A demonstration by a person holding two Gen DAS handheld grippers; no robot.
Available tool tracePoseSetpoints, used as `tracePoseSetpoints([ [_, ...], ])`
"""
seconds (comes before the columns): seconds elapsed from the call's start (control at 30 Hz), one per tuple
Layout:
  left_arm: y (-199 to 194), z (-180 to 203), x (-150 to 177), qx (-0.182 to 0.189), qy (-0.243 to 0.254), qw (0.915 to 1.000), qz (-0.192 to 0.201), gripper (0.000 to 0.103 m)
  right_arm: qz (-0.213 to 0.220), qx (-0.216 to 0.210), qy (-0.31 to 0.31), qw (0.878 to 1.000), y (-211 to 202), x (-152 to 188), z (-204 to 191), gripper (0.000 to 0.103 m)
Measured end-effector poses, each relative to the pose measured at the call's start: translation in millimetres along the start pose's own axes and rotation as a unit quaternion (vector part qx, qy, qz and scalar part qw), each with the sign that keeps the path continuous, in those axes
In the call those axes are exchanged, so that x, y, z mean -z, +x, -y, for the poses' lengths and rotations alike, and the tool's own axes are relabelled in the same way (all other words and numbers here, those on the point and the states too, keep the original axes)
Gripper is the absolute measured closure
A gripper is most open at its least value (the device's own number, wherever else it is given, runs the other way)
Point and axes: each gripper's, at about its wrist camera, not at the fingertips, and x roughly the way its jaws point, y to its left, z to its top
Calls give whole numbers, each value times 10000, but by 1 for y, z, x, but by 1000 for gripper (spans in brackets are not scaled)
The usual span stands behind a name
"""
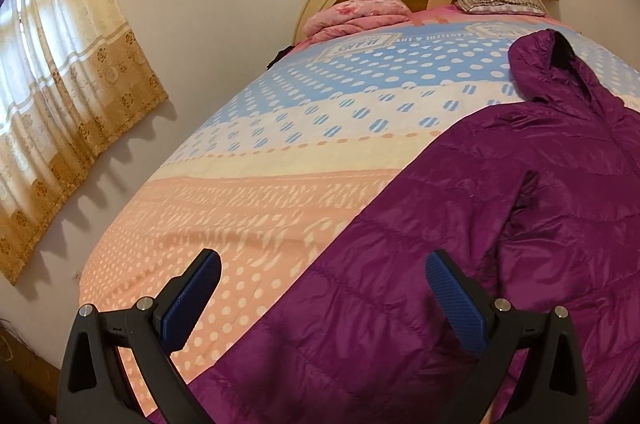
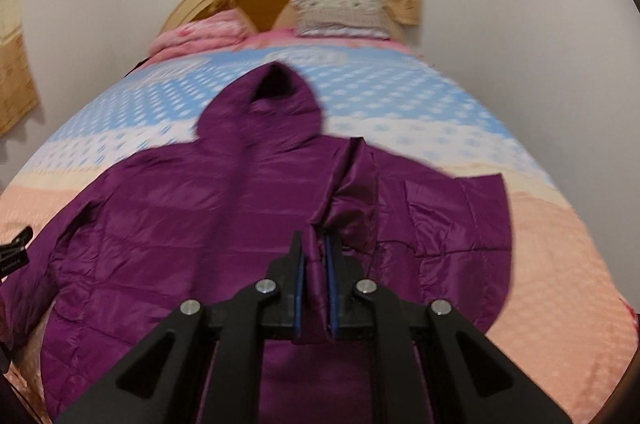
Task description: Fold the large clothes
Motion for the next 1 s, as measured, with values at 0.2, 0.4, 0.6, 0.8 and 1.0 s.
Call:
tracePoseSetpoints([
  [0.2, 3, -1, 3, -56, -100, 9998, -147, 1, -307, -367, -420, 9980, 20, 21, -46, 65],
  [0.4, -27, 24, -17, 302, -161, 9994, -21, 1, 103, -487, -744, 9960, -36, 42, -29, 24],
  [0.6, -77, 95, -40, 1348, 2, 9909, 50, 1, 277, 431, -339, 9981, -70, 65, 49, 15],
  [0.8, -107, 197, -44, 2367, 448, 9704, -190, 1, 214, 1048, 298, 9938, -75, 93, 116, 15],
  [1.0, -104, 285, -35, 2656, 1090, 9564, -534, 44, 299, 1150, 133, 9928, -71, 116, 124, 15],
])
